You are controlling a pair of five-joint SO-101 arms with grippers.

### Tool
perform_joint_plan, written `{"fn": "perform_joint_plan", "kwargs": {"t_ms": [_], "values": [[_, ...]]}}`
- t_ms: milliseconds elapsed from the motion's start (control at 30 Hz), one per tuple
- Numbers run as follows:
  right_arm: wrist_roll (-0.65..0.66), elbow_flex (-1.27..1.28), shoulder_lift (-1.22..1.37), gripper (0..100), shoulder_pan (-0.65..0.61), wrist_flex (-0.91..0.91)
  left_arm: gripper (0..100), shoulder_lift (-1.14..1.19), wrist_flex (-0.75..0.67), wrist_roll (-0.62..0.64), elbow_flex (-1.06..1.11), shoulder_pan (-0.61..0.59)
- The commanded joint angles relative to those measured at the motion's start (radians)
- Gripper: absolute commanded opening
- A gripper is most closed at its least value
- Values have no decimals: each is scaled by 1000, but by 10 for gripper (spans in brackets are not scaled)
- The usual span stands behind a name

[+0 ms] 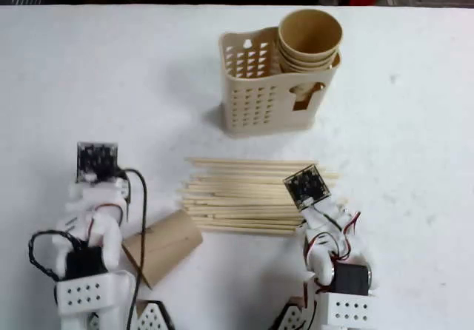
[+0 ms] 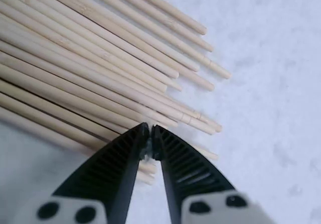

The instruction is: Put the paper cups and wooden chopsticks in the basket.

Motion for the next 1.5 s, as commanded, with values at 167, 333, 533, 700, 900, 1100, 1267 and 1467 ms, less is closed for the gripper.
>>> {"fn": "perform_joint_plan", "kwargs": {"t_ms": [167,333,533,700,900,1100,1267,1467], "values": [[-3,6,5,18,-5,7,109,-275,164,-6,41,-8],[-3,6,5,18,-5,7,109,-298,391,-11,41,-12],[-3,6,5,18,-5,7,108,-298,605,-12,41,-12],[-3,6,5,18,-5,7,108,-298,603,-12,41,-12],[-2,6,5,18,-5,7,108,-298,603,-12,41,-12],[-2,6,5,18,-5,7,108,-298,603,-12,41,-12],[-2,6,5,18,-5,7,108,-298,603,-12,41,-12],[-2,6,5,18,-5,7,108,-298,603,-12,41,-12]]}}
